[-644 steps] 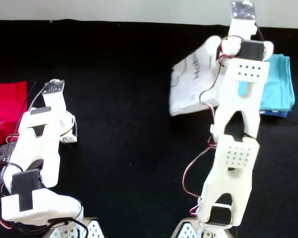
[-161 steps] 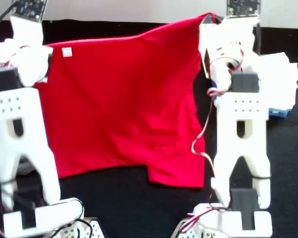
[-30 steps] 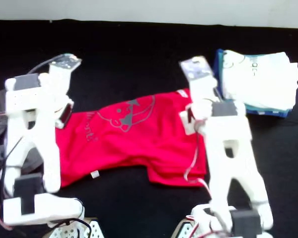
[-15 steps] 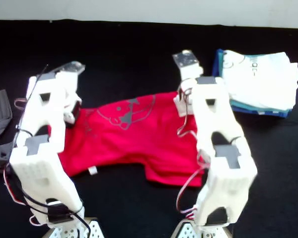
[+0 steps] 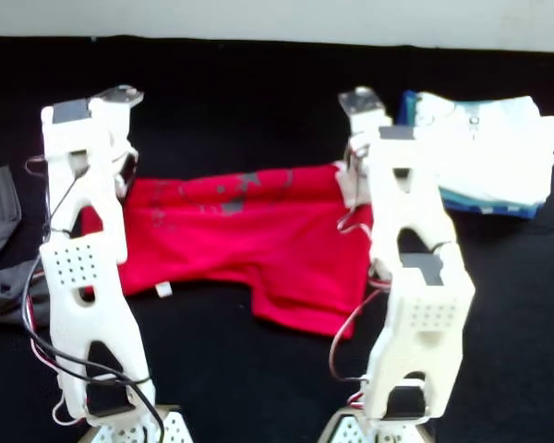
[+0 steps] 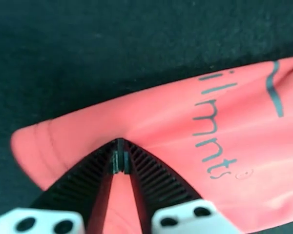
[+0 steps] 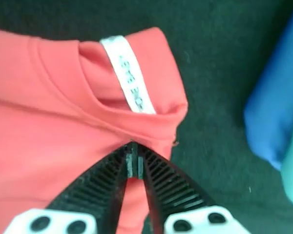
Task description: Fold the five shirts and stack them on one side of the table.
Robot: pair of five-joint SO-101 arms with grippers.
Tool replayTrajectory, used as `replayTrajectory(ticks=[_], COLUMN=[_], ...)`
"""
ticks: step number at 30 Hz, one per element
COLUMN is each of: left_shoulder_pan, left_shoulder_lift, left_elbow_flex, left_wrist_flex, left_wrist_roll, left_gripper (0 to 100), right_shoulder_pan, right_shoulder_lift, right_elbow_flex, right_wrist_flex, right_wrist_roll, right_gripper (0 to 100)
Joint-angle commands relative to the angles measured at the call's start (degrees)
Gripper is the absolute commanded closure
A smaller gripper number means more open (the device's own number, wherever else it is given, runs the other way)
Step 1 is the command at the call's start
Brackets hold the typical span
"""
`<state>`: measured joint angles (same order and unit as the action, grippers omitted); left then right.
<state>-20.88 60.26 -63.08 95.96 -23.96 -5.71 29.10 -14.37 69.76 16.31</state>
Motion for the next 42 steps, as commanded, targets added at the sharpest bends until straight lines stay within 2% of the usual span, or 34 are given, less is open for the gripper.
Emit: replayTrajectory(ticks=[1, 6, 12, 17, 24, 29, 34, 37, 42], left_shoulder_pan=[-1.2, -1.1, 0.4, -1.0, -5.9, -6.0, -4.0, -3.1, -3.4], left_shoulder_lift=[-0.7, 0.2, 7.8, 11.8, 11.9, 11.3, 7.3, 3.9, -6.1], left_elbow_flex=[-13.3, -15.9, -13.8, -13.8, -13.8, -15.0, -23.8, -27.5, -21.8], left_wrist_flex=[5.5, 5.3, 0.8, -1.0, -4.5, -3.7, 4.0, 5.4, 5.7], left_wrist_roll=[0.4, 0.2, 0.3, 0.0, 0.0, 0.3, 0.4, 0.4, 0.5], left_gripper=[99, 99, 99, 99, 99, 99, 99, 99, 99], right_shoulder_pan=[-0.2, -5.1, -7.0, -4.7, 2.6, 2.2, 0.0, -0.7, -1.4], right_shoulder_lift=[-9.2, -12.3, -2.6, 4.6, 6.8, 4.1, -3.0, -8.3, -16.0], right_elbow_flex=[-2.0, -0.1, 0.0, 0.0, -2.2, -7.3, -11.8, -11.8, -11.7], right_wrist_flex=[1.5, -1.2, -11.5, -13.4, -13.2, -7.1, 0.5, 2.8, 6.9], right_wrist_roll=[-1.1, -4.7, -4.9, -4.6, -4.6, -4.6, -4.9, -4.9, -4.9], right_gripper=[98.3, 98.3, 98.3, 98.3, 98.3, 98.3, 98.3, 98.3, 98.3])
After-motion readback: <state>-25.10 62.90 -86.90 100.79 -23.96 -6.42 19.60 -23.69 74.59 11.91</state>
